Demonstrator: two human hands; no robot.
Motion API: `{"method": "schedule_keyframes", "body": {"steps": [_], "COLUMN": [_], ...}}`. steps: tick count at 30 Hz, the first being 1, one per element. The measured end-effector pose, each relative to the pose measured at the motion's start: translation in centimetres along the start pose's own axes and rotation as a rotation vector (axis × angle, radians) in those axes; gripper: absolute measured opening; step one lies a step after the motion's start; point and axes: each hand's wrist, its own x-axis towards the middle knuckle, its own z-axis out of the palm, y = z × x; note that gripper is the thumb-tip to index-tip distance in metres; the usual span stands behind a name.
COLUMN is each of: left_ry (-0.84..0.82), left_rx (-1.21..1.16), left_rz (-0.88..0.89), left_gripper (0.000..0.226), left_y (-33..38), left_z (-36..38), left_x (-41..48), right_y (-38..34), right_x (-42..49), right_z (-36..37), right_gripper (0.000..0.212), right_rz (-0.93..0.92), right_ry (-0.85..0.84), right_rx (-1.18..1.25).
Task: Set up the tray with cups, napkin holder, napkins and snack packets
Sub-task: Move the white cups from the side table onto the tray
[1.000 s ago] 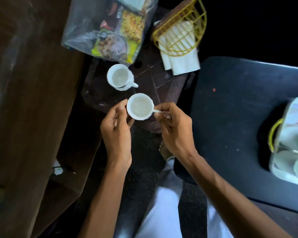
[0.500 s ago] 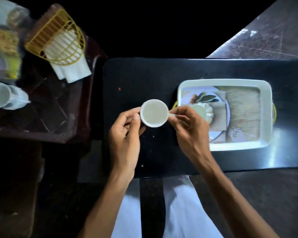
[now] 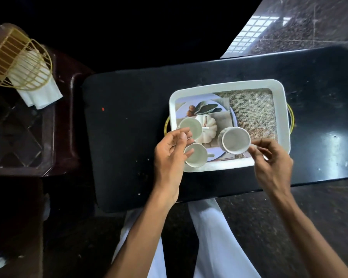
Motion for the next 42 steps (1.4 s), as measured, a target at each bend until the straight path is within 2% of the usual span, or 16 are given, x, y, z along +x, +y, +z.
{"method": "schedule_keyframes", "body": {"steps": [7, 15, 24, 27, 29, 32, 34, 42], "left_ry": [0.059, 0.084, 0.098, 0.123, 0.146, 0.188, 0.234, 0.479], "left_rx": [0.039, 0.05, 0.033, 0.023, 0.01, -0.01, -0.015, -0.092], "left_rz": [-0.018, -0.019, 0.0, 0.004, 0.006, 0.031, 0.066, 0.239], "left_gripper": [0.023, 0.023, 0.021, 0.022, 0.023, 0.023, 0.023, 0.022], "left_y": [-1.1, -1.4, -1.1, -0.8, -0.3, 0.7, 1.7, 6.7], "left_z": [0.7, 0.3, -1.4, -2.6, -3.7, -6.0, -8.2, -21.1], "left_x": [-0.3, -0.3, -0.2, -0.1, -0.1, -0.2, -0.3, -0.4], "right_y": [4.3, 5.7, 5.9, 4.5, 3.1, 0.4, -2.1, -13.2], "right_x": [0.3, 0.7, 1.3, 1.0, 0.6, -0.4, -1.2, -6.5], "right_z": [0.7, 1.5, 1.3, 0.7, 0.4, 0.9, 2.3, 16.6], "right_gripper": [0.015, 0.027, 0.009, 0.022, 0.029, 0.03, 0.027, 0.015], "right_rz": [0.079, 0.109, 0.086, 0.06, -0.002, -0.131, -0.183, -0.309], "right_ry": [-0.041, -0.084, -0.21, -0.265, -0.231, -0.122, -0.123, -0.427], "right_rx": [0.042, 0.024, -0.097, -0.199, -0.281, -0.34, -0.28, 0.029]}}
